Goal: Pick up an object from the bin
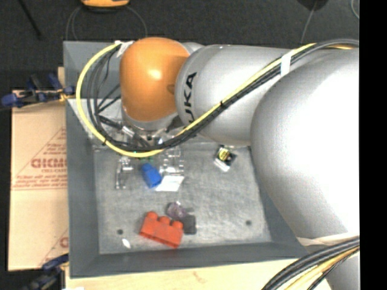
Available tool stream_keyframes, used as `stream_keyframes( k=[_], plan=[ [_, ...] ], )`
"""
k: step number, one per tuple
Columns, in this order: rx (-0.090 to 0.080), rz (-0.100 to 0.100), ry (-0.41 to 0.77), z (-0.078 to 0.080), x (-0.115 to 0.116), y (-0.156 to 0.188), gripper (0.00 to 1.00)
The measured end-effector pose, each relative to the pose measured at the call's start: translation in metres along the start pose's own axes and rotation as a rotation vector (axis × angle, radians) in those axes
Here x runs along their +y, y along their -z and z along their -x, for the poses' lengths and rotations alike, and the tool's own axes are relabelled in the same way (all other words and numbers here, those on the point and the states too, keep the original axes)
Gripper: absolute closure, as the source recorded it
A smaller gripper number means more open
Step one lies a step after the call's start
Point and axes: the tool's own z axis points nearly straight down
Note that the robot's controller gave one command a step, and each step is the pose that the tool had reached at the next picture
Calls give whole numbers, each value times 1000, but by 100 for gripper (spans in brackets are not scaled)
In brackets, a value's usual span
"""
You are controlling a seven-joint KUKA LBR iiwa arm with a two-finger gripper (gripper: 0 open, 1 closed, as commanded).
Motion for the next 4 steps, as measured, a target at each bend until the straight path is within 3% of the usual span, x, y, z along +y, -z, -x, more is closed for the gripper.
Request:
stream_keyframes(
  k=[1, 2, 3, 4],
  plan=[
    [-13, -1, 92, -2, -31, 34, 0],
    [-1, -5, 175, -3, -86, -52, 0],
    [13, 5, 279, 40, -129, -91, 0],
    [-9, -2, 540, 22, -86, -90, 0]
  ],
)
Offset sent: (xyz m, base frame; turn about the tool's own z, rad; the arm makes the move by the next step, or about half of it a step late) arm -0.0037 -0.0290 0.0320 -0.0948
